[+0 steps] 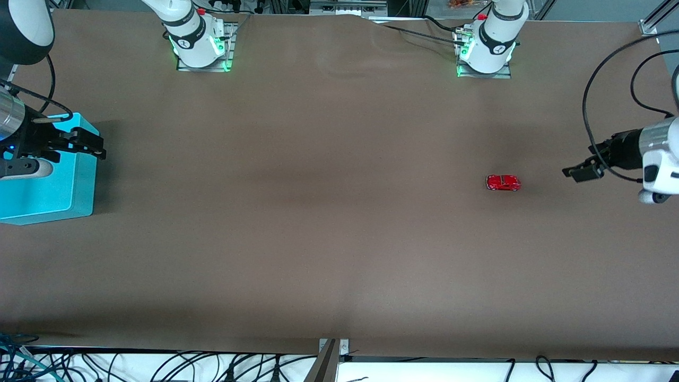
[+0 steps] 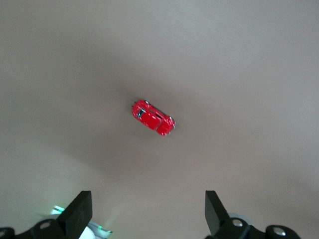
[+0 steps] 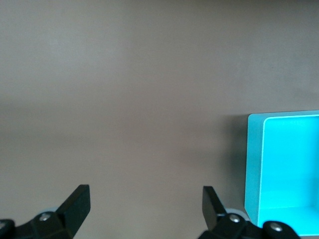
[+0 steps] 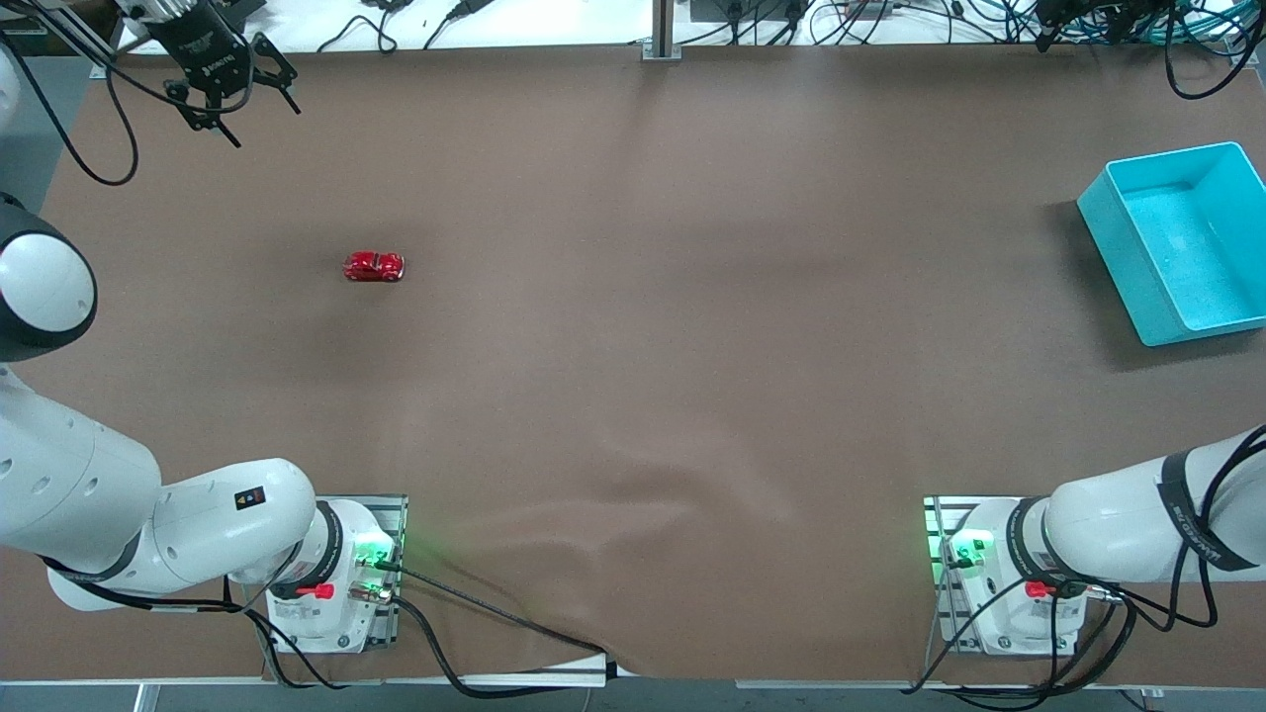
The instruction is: Wind red beetle toy and store in blue box
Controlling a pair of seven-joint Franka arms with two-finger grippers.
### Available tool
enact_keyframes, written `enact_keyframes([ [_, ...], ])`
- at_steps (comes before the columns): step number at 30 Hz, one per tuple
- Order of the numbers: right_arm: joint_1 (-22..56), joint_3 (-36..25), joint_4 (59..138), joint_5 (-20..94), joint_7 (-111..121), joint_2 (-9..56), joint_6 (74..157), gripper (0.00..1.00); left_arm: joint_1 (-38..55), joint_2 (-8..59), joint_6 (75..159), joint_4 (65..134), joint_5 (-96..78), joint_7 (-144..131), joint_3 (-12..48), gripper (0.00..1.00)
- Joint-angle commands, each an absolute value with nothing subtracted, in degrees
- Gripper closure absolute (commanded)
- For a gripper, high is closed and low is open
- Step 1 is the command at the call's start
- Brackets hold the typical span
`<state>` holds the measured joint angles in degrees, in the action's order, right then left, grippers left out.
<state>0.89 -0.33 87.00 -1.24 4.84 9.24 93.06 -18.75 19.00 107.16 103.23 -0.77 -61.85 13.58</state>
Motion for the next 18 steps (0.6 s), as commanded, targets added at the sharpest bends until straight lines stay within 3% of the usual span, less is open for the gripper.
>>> enact_keyframes([
  [1, 0.8, -0.4, 85.3, -0.8, 5.5, 9.8, 92.4, 0.00, -18.0, 20.5, 112.2, 106.1, 2.2, -76.0, 13.7, 0.00],
  [8, 0.8, -0.4, 85.3, -0.9, 5.6, 9.8, 92.4, 0.00, -16.9, 24.2, 116.4, 107.0, 3.3, -84.5, 13.8, 0.00],
  [18, 0.8, -0.4, 85.3, -0.9, 5.6, 9.9, 92.5, 0.00, -16.9, 25.0, 124.2, 113.6, 3.3, -85.8, 13.8, 0.00],
])
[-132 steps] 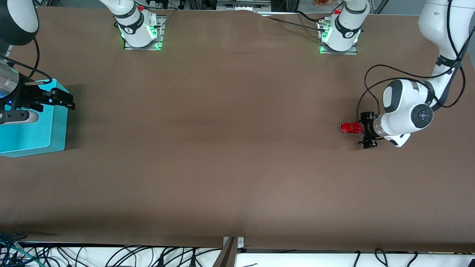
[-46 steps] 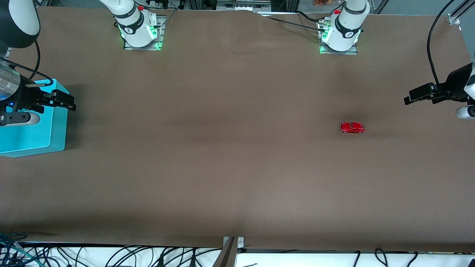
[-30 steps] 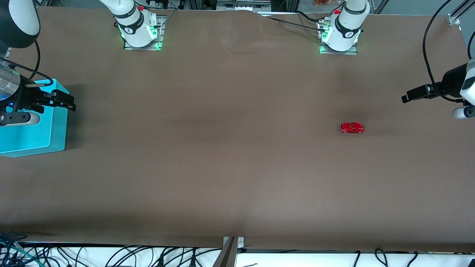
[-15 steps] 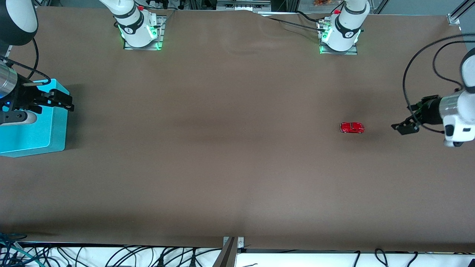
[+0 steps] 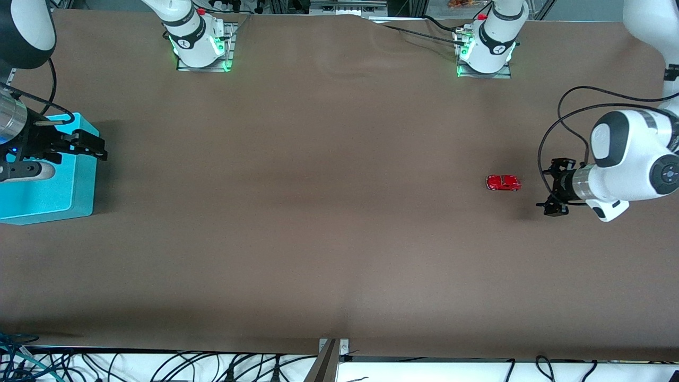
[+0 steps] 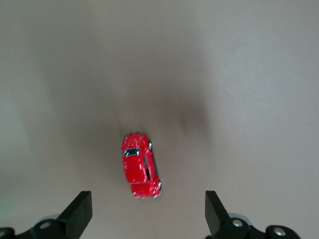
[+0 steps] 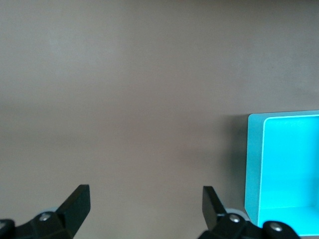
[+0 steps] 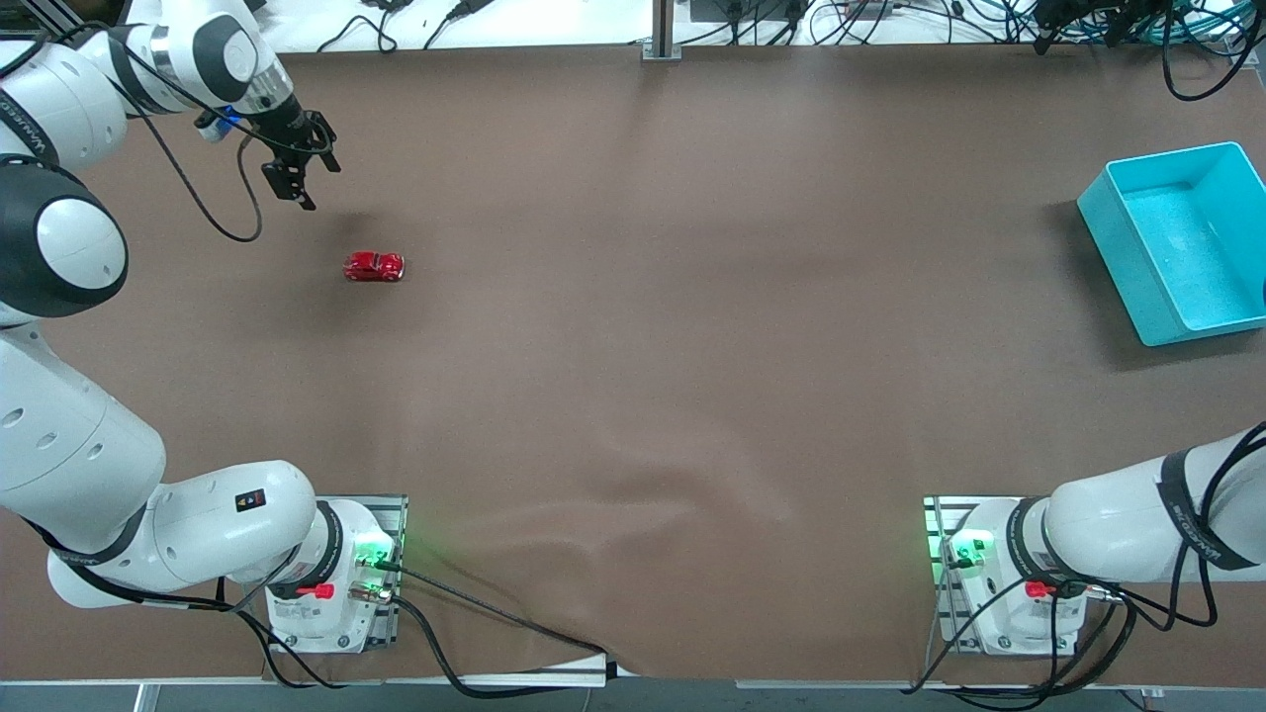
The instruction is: Wind red beetle toy and store in blue box
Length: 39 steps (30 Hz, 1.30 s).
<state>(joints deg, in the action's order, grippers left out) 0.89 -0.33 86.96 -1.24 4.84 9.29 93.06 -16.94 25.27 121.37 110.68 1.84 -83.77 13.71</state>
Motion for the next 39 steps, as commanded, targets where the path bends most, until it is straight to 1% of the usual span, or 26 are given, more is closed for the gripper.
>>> enact_keyframes([
  [1, 0.8, -0.4, 85.3, -0.9, 5.6, 9.8, 92.4, 0.00, -16.9, 25.2, 124.5, 113.7, 3.3, -86.0, 13.8, 0.00],
  [11, 0.8, -0.4, 85.3, -0.9, 5.6, 9.9, 92.5, 0.00, -16.8, 26.3, 126.3, 116.5, 4.1, -89.4, 13.8, 0.00],
  [23, 0.8, -0.4, 85.3, -0.9, 5.6, 9.9, 92.4, 0.00, -15.6, 28.8, 127.4, 117.1, 7.8, -94.7, 13.8, 0.01],
  [24, 0.8, -0.4, 85.3, -0.9, 5.6, 9.9, 92.4, 0.00, -15.7, 28.9, 127.4, 117.1, 8.3, -95.1, 13.8, 0.05],
  [25, 0.8, -0.4, 85.3, -0.9, 5.6, 9.9, 92.4, 0.00, -15.7, 29.1, 127.4, 117.1, 8.6, -95.5, 13.8, 0.12],
  [26, 0.8, -0.4, 85.3, -0.9, 5.6, 9.9, 92.4, 0.00, -15.6, 29.2, 127.4, 117.2, 8.8, -96.1, 13.8, 0.22],
  [29, 0.8, -0.4, 85.3, -0.9, 5.6, 9.9, 92.4, 0.00, -15.6, 29.4, 127.4, 117.1, 8.8, -96.2, 13.8, 0.55],
  [32, 0.8, -0.4, 85.3, -0.9, 5.6, 9.9, 92.5, 0.00, -15.6, 29.4, 127.4, 117.0, 8.8, -96.2, 13.8, 0.91],
  [33, 0.8, -0.4, 85.3, -0.9, 5.6, 9.9, 92.4, 0.00, -15.6, 29.4, 127.4, 116.8, 8.8, -96.2, 13.9, 1.00],
  [39, 0.8, -0.4, 85.3, -0.9, 5.6, 9.9, 92.5, 0.00, -14.9, 29.4, 127.3, 116.5, 8.8, -96.1, 13.9, 1.00],
])
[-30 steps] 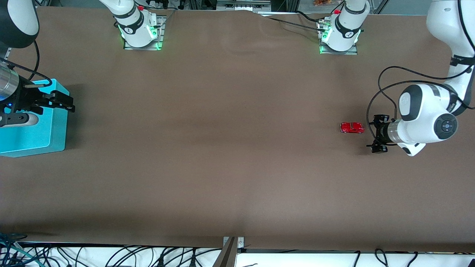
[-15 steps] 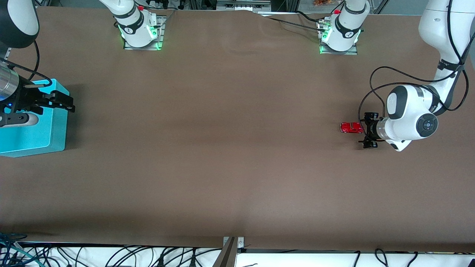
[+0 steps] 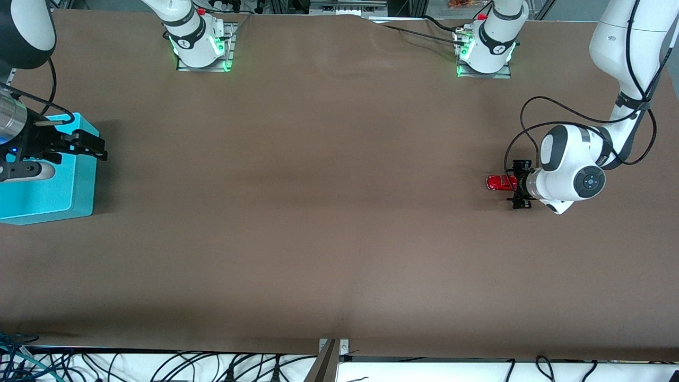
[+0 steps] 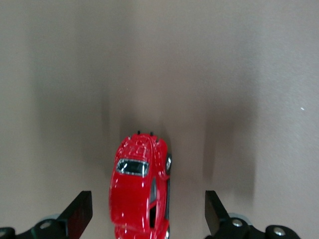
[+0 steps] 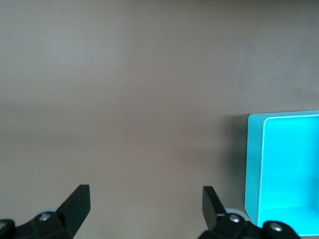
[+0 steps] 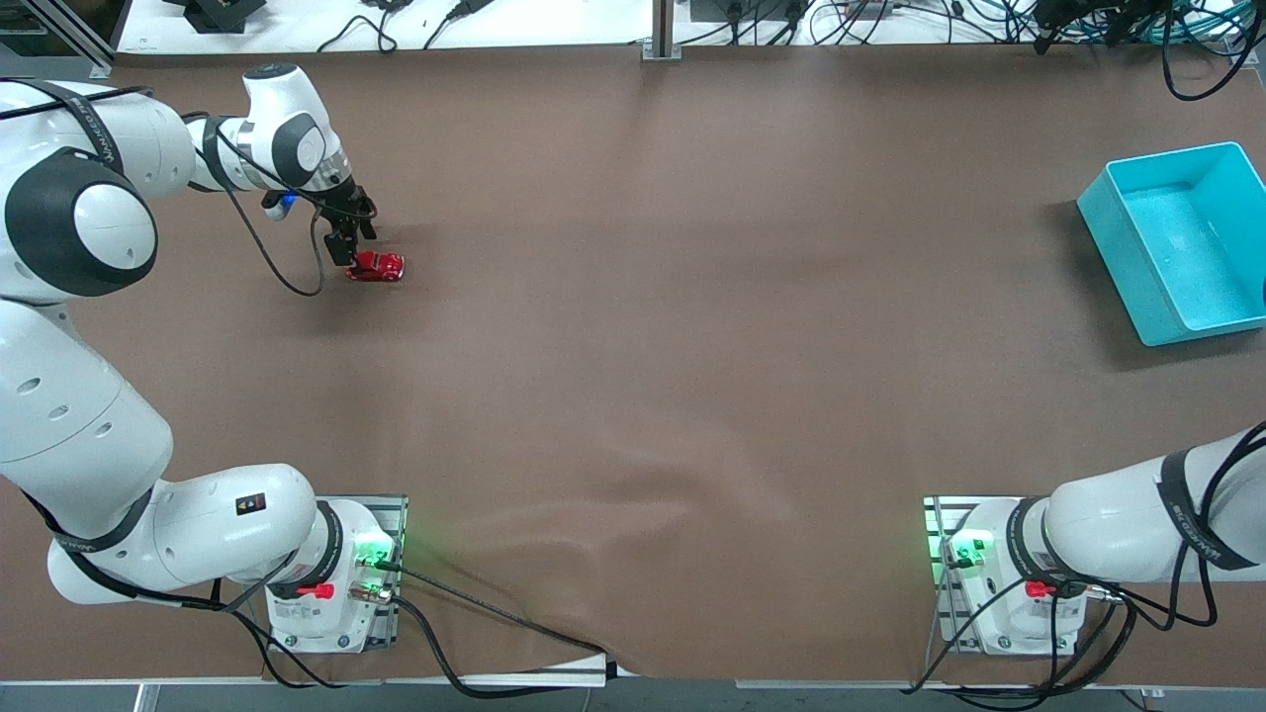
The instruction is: Wind red beetle toy and store in blue box
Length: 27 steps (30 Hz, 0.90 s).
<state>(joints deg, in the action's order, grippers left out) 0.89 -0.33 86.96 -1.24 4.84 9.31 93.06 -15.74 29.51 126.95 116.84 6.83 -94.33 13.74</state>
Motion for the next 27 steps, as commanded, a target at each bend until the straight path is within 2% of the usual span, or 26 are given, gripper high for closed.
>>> enact_keyframes([
  [1, 0.8, -0.4, 85.3, -0.9, 5.6, 9.9, 92.5, 0.00, -14.7, 29.4, 127.1, 116.4, 8.8, -96.1, 13.9, 1.00],
  [15, 0.8, -0.4, 85.3, -0.9, 5.7, 9.9, 92.5, 0.00, -13.7, 29.8, 125.9, 114.3, 8.7, -100.5, 19.5, 1.00],
  [27, 0.8, -0.4, 85.3, -0.9, 5.6, 9.9, 92.5, 0.00, -13.7, 36.2, 127.8, 108.9, 7.9, -104.7, 20.6, 1.00],
])
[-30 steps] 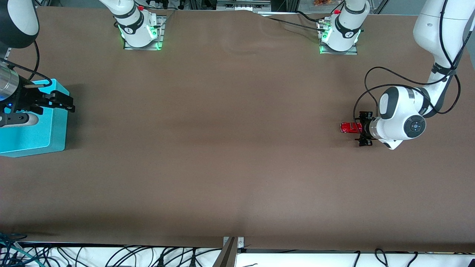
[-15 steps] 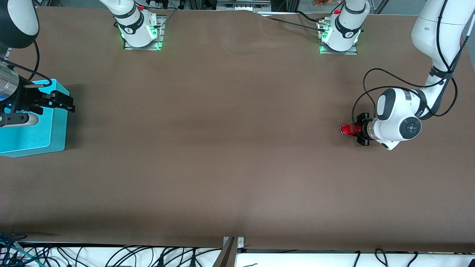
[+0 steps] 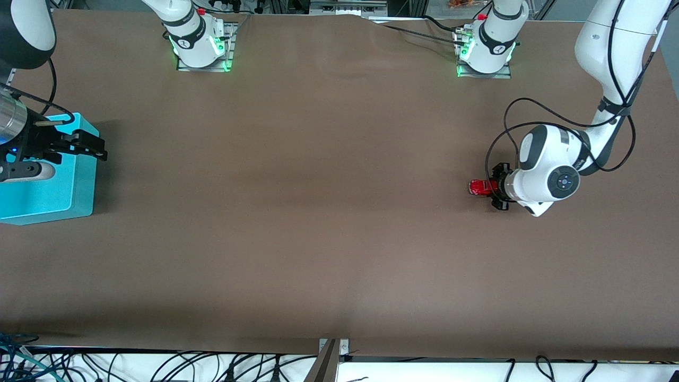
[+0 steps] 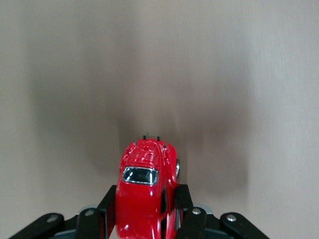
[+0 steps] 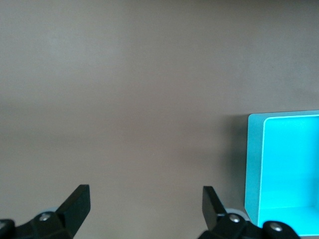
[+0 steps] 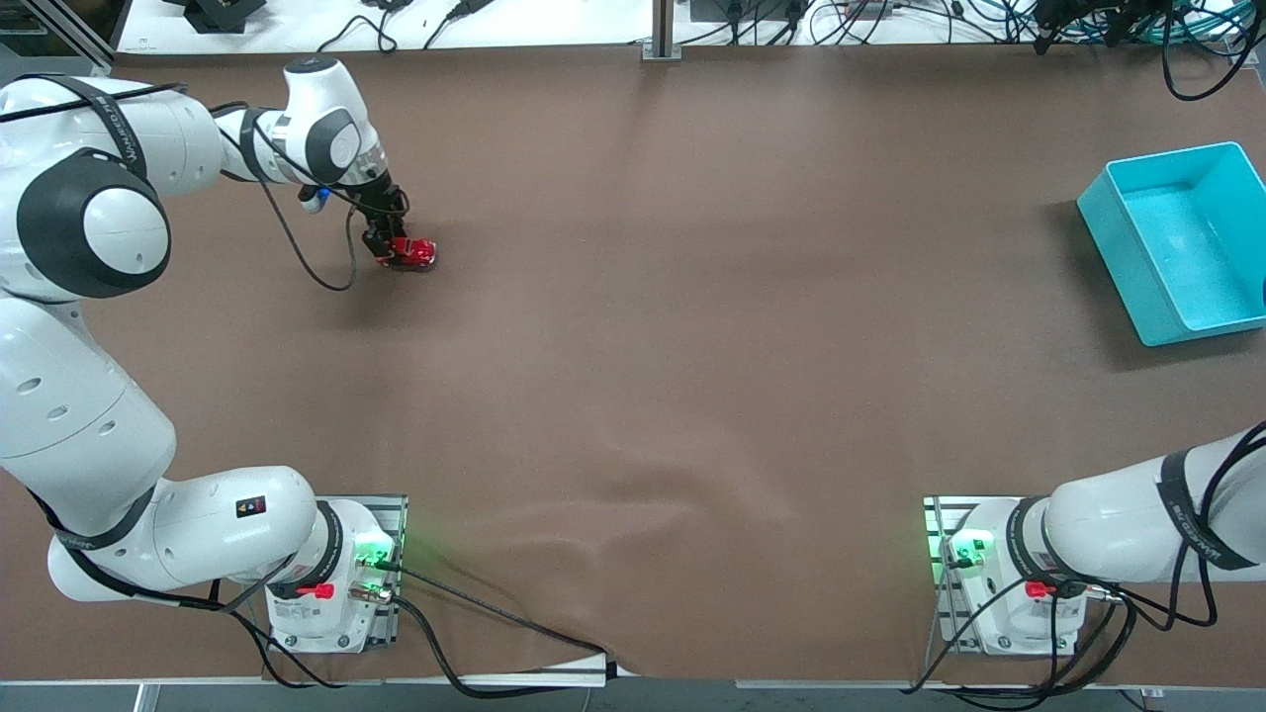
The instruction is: Wind red beetle toy and store in blue box
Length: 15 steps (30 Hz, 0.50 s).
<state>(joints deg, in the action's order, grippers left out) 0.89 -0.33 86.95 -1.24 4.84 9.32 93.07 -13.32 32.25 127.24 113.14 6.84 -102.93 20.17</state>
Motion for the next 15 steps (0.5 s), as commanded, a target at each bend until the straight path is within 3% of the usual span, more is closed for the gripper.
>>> enact_keyframes([
  [1, 0.8, -0.4, 85.3, -0.9, 5.7, 9.9, 92.5, 0.00, -13.7, 36.3, 128.1, 108.9, 7.8, -104.8, 20.6, 1.00],
  [15, 0.8, -0.4, 85.3, -0.9, 5.6, 9.9, 92.5, 0.00, -14.7, 38.0, 131.0, 109.4, 8.7, -101.4, 18.2, 1.00],
])
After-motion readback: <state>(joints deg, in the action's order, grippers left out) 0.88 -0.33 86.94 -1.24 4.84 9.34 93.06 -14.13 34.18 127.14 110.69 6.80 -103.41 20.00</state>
